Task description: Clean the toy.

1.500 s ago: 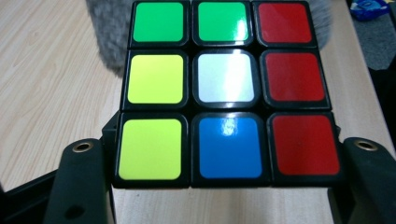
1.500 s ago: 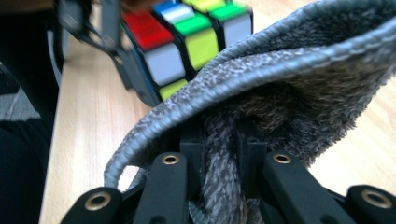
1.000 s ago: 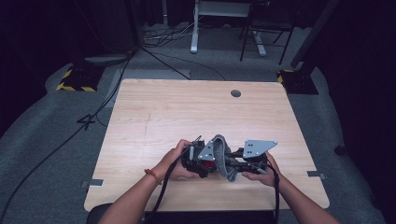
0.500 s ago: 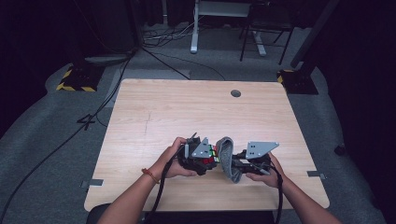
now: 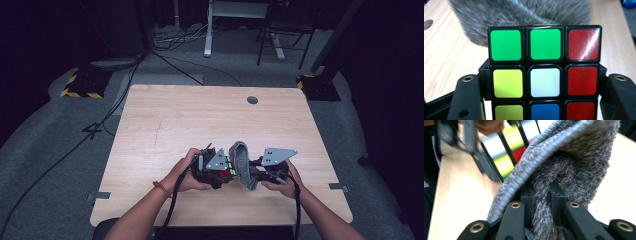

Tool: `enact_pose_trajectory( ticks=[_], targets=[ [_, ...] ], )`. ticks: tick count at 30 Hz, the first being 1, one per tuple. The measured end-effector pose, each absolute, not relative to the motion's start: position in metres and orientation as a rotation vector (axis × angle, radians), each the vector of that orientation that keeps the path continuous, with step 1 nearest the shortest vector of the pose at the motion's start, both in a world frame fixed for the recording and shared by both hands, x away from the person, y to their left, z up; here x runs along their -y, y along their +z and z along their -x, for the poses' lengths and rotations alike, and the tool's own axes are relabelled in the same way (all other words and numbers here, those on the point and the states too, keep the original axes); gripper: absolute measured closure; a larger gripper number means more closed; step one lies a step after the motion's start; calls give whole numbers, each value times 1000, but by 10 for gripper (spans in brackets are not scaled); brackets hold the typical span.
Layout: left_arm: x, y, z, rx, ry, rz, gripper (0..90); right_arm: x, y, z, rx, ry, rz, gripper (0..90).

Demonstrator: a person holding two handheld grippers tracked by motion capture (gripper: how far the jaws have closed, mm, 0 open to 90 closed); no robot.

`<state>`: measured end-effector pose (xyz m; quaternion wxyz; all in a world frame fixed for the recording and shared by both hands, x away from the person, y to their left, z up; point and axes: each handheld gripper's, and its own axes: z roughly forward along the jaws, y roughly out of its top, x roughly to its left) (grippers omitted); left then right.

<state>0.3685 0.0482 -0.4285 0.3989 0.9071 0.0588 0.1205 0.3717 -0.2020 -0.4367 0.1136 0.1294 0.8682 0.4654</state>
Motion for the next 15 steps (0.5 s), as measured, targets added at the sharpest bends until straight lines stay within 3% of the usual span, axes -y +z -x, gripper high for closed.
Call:
enact_pose_trajectory(
  ticks=[7,15],
  targets=[
    [-52,-419,-366,-127,302,-2221,333,201,-452,-373,-2626,1305,-389,778],
    [-48,-429,-368,-118,292,-2267,331,205,-447,-370,-2597,1467,-363,778]
  ],
)
